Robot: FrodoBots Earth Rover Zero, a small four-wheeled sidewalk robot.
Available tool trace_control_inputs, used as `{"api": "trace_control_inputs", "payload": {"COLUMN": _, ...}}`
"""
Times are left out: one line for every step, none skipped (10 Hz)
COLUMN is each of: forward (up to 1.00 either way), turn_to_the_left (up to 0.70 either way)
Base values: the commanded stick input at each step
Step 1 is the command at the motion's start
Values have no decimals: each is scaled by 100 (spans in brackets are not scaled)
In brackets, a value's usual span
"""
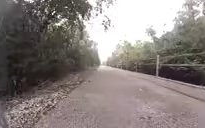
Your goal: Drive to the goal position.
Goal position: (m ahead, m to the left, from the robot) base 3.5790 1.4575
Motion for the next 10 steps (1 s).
{"api": "trace_control_inputs", "payload": {"forward": 70, "turn_to_the_left": 0}}
{"api": "trace_control_inputs", "payload": {"forward": 70, "turn_to_the_left": 0}}
{"api": "trace_control_inputs", "payload": {"forward": 70, "turn_to_the_left": 0}}
{"api": "trace_control_inputs", "payload": {"forward": 70, "turn_to_the_left": 0}}
{"api": "trace_control_inputs", "payload": {"forward": 70, "turn_to_the_left": 0}}
{"api": "trace_control_inputs", "payload": {"forward": 70, "turn_to_the_left": 0}}
{"api": "trace_control_inputs", "payload": {"forward": 70, "turn_to_the_left": 0}}
{"api": "trace_control_inputs", "payload": {"forward": 70, "turn_to_the_left": -7}}
{"api": "trace_control_inputs", "payload": {"forward": 70, "turn_to_the_left": -26}}
{"api": "trace_control_inputs", "payload": {"forward": 70, "turn_to_the_left": -29}}
